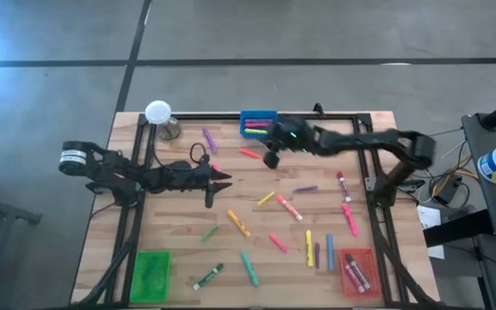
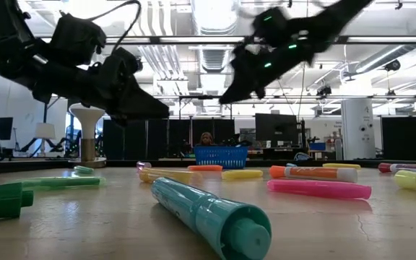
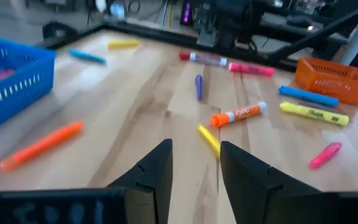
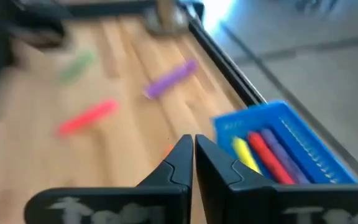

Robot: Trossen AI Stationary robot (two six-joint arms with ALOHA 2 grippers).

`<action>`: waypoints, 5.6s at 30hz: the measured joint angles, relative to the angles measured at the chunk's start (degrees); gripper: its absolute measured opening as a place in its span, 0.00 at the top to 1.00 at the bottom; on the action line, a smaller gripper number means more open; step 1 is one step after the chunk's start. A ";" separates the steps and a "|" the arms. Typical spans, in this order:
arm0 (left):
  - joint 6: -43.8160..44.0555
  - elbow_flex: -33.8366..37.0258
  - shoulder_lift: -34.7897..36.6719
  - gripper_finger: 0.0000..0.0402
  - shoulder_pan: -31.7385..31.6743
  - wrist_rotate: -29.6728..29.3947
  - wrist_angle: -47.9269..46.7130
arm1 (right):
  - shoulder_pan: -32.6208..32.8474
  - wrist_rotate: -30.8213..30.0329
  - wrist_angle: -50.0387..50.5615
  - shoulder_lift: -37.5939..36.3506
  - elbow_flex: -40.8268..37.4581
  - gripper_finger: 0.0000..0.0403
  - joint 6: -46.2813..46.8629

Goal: Pick & Place Markers
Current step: Put the bottom green pen into the green bin

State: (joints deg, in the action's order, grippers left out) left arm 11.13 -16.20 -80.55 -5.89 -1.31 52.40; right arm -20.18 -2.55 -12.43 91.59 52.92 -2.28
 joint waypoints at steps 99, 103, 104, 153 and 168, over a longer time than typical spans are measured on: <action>29.58 -35.37 -14.91 0.73 24.40 -1.51 -80.56 | 17.59 -3.50 -23.77 -26.20 -29.82 0.97 2.10; 27.85 -35.31 -14.78 0.83 24.37 -1.69 -81.08 | 17.57 -3.50 -23.78 -26.20 -29.83 0.97 2.10; 27.48 -35.32 -14.78 0.86 24.37 -1.74 -81.37 | 17.57 -3.50 -23.79 -26.20 -29.83 0.97 2.10; -14.36 -68.09 -29.07 0.94 66.03 3.59 -137.70 | 17.55 -3.50 -23.44 -26.18 -29.89 0.97 0.15; -16.48 -74.54 -35.39 0.94 69.99 8.32 -137.47 | 17.55 -3.49 -23.53 -26.18 -29.89 0.97 -1.14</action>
State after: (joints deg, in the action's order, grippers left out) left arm -5.34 -90.74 -115.94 64.09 7.02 -85.07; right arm -2.63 -6.04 -35.97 65.41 23.03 -3.42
